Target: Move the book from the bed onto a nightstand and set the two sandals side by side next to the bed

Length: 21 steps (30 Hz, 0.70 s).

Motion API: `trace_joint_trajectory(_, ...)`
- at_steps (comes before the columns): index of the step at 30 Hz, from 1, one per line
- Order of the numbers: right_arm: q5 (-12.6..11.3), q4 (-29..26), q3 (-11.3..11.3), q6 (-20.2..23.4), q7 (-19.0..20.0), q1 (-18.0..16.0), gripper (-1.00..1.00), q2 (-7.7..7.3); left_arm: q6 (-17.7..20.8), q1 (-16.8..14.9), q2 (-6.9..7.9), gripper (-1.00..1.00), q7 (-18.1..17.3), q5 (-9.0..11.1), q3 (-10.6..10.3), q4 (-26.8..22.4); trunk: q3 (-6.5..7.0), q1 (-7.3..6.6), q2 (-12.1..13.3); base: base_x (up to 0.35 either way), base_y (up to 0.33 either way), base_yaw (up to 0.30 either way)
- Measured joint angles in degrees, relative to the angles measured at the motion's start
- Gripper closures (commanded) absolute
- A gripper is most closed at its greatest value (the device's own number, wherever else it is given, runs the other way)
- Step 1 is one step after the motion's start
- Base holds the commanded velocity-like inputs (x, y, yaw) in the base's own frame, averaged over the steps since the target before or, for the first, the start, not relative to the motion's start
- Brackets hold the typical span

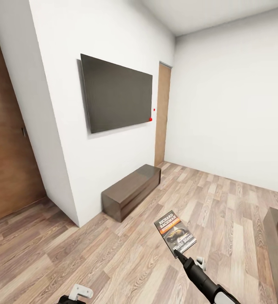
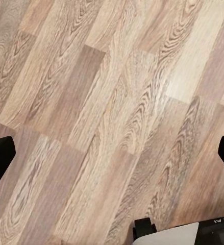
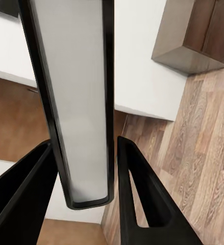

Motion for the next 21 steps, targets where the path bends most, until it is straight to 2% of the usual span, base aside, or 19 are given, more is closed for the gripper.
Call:
trace_joint_trajectory(15,0.00,0.00,-0.03,0.01,0.00,0.00,1.00,0.05,0.00,0.00,0.00,-1.00,0.00,0.00,-0.02,0.00,0.00,0.00,0.00,0.076,0.000,-0.014)
trace_joint_trajectory(21,0.00,-0.01,-0.04,0.00,0.00,0.00,1.00,0.01,-0.01,-0.01,0.00,-1.00,0.00,0.00,-0.04,0.01,0.00,0.00,0.00,0.076,0.000,-0.105)
